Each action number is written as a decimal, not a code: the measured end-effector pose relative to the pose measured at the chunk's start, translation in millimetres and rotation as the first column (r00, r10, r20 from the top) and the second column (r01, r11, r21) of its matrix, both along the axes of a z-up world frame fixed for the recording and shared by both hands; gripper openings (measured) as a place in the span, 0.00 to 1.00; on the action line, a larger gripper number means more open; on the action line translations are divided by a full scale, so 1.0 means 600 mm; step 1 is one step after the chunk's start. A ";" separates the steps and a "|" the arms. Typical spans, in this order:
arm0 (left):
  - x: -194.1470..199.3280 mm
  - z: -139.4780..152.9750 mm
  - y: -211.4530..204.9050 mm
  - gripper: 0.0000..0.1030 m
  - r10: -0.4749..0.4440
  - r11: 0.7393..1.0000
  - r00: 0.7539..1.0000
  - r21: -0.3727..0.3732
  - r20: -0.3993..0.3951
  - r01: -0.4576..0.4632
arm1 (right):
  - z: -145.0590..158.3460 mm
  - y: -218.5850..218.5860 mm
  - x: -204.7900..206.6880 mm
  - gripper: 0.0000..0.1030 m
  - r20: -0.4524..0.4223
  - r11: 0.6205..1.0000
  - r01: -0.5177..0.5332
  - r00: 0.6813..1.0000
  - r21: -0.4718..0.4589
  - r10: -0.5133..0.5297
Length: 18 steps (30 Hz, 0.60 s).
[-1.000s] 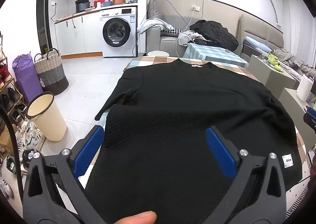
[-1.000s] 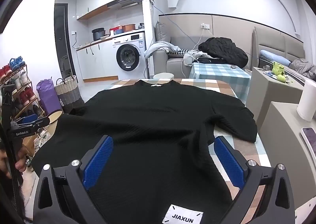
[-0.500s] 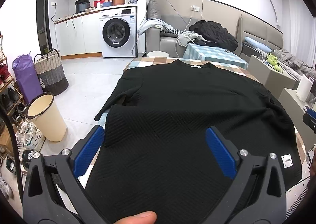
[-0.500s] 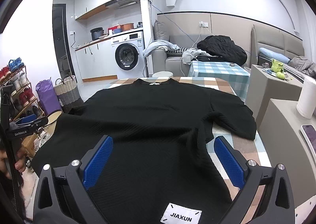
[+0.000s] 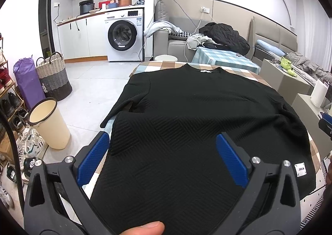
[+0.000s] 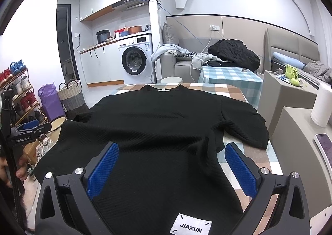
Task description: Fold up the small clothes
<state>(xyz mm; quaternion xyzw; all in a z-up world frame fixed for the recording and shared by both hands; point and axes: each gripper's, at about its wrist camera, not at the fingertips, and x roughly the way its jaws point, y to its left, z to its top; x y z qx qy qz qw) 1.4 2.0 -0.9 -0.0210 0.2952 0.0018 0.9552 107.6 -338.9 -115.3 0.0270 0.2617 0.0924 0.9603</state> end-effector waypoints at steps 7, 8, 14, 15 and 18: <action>-0.001 0.002 0.000 0.99 -0.003 1.000 1.000 -0.001 0.002 0.003 | -0.001 0.000 0.001 1.00 0.001 1.000 0.000 1.000 0.000 0.000; -0.001 0.001 0.000 0.99 -0.001 1.000 1.000 0.000 0.002 0.001 | -0.001 0.000 0.000 1.00 0.003 1.000 0.001 1.000 0.000 -0.001; -0.003 0.003 0.001 0.99 -0.003 1.000 1.000 0.001 0.004 0.003 | -0.003 0.000 -0.001 1.00 0.004 1.000 0.003 1.000 0.002 -0.003; -0.003 0.005 0.001 0.99 -0.005 1.000 1.000 0.001 0.004 0.005 | -0.004 0.000 -0.002 1.00 0.004 1.000 0.002 1.000 0.002 -0.002; -0.002 0.006 0.000 0.99 -0.005 1.000 1.000 0.001 0.005 0.005 | -0.003 0.000 -0.002 1.00 0.007 1.000 0.003 1.000 0.001 -0.003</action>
